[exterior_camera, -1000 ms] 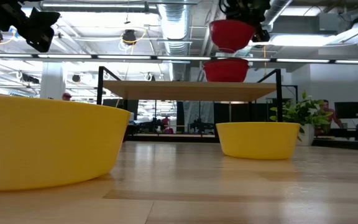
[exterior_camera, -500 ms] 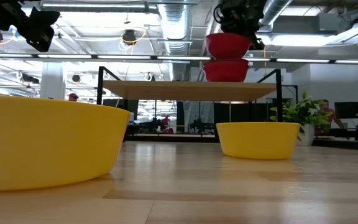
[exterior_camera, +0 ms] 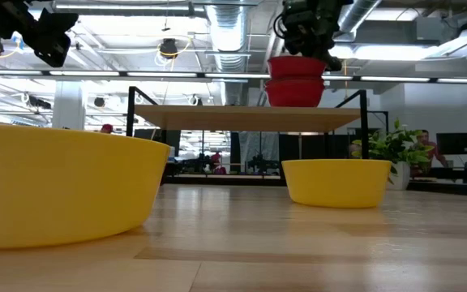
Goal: Pick & Place Mini bowls
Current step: Stack the red bowl on the red bowls on the shelf
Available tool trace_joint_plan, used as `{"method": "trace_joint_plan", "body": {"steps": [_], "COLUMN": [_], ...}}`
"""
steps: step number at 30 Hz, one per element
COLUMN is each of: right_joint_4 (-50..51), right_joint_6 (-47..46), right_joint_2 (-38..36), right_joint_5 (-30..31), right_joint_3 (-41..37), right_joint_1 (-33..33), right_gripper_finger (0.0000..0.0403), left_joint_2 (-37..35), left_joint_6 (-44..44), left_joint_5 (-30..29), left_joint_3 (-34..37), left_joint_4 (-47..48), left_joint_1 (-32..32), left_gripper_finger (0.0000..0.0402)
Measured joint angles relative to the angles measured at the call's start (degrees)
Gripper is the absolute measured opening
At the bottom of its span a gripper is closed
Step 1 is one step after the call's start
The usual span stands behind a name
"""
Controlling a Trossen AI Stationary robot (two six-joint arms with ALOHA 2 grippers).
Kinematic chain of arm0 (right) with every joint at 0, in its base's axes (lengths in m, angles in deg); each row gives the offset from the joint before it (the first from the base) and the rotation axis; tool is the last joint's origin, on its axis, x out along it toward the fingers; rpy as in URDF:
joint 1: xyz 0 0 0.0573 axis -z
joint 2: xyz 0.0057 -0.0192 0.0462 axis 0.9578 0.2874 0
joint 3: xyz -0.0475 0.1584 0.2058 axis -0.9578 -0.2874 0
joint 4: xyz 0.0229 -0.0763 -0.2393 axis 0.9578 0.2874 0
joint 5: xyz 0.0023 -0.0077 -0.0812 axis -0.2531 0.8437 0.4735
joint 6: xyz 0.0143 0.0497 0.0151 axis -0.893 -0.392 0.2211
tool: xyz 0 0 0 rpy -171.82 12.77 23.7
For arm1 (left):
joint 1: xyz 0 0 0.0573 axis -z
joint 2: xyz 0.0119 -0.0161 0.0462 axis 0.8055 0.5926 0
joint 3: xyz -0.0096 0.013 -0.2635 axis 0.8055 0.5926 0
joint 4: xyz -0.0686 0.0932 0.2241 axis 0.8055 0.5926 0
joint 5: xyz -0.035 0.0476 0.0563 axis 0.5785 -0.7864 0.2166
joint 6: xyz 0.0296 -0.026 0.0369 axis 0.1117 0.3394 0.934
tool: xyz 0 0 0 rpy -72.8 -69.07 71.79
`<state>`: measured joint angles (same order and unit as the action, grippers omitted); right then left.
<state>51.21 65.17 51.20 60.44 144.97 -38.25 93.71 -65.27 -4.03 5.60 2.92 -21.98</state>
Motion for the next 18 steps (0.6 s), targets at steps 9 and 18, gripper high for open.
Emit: {"method": "trace_joint_plan", "body": {"steps": [9, 18], "right_joint_4": [-0.60, -0.57], "right_joint_6": [0.11, 1.01], "right_joint_2": [0.09, 0.09], "right_joint_5": [0.09, 1.39], "right_joint_3": [0.00, 0.00], "right_joint_1": [0.24, 0.35], "right_gripper_finger": [0.0018, 0.0015], "left_joint_2": [0.00, 0.00], "left_joint_6": [-0.02, -0.04], "left_joint_5": [0.00, 0.00], "left_joint_3": [0.00, 0.00], "left_joint_4": [-0.02, -0.20], "left_joint_1": [0.00, -0.02], "left_gripper_finger": [0.0216, 0.0216]}}
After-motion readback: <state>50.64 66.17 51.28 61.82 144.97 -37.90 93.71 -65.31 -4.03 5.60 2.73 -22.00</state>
